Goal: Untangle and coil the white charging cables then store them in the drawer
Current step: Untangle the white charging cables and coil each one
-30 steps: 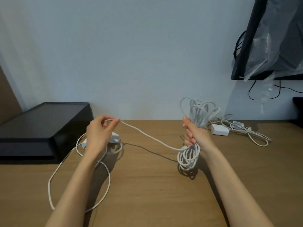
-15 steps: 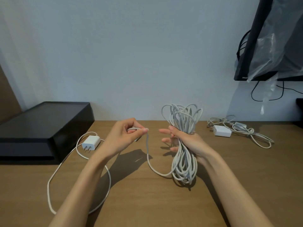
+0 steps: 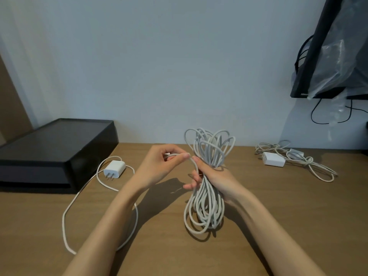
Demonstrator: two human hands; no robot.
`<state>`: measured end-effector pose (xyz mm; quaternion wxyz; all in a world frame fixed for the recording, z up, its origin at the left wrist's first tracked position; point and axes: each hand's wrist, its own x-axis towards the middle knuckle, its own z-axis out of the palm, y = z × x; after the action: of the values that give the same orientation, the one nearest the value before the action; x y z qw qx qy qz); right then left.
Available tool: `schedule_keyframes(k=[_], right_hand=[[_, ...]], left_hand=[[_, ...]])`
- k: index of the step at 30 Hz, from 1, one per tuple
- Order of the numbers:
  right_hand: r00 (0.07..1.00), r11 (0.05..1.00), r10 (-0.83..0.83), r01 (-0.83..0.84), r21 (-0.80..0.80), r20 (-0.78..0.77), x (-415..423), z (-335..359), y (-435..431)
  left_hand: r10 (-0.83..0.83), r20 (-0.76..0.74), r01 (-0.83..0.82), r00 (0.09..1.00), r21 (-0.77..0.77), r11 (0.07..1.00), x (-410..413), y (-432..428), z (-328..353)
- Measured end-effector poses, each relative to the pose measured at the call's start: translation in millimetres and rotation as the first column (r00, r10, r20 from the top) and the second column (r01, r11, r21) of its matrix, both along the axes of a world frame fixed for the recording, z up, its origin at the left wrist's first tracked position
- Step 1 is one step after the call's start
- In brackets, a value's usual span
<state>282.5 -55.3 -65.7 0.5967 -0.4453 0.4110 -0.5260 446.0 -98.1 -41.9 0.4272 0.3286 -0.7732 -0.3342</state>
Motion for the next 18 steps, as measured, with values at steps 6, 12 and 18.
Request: schedule_keyframes(k=[6, 12, 18], right_hand=[[0.994, 1.000, -0.011, 0.012, 0.015, -0.105, -1.1, -0.1, 2.1], [0.993, 0.997, 0.080, -0.079, 0.023, -0.090, -1.1, 3.4, 2.8], [0.914, 0.980, 0.190, -0.196, 0.018, -0.358, -6.6, 8.3, 5.4]], left_hand=[[0.224, -0.095, -0.227, 0.970, -0.022, 0.974, 14.8, -10.6, 1.9], [0.278, -0.160, -0.292, 0.947, -0.068, 0.954, 15.6, -9.2, 4.0], [0.196, -0.254, -0.224, 0.947, -0.087, 0.971, 8.0, 1.3, 9.5]])
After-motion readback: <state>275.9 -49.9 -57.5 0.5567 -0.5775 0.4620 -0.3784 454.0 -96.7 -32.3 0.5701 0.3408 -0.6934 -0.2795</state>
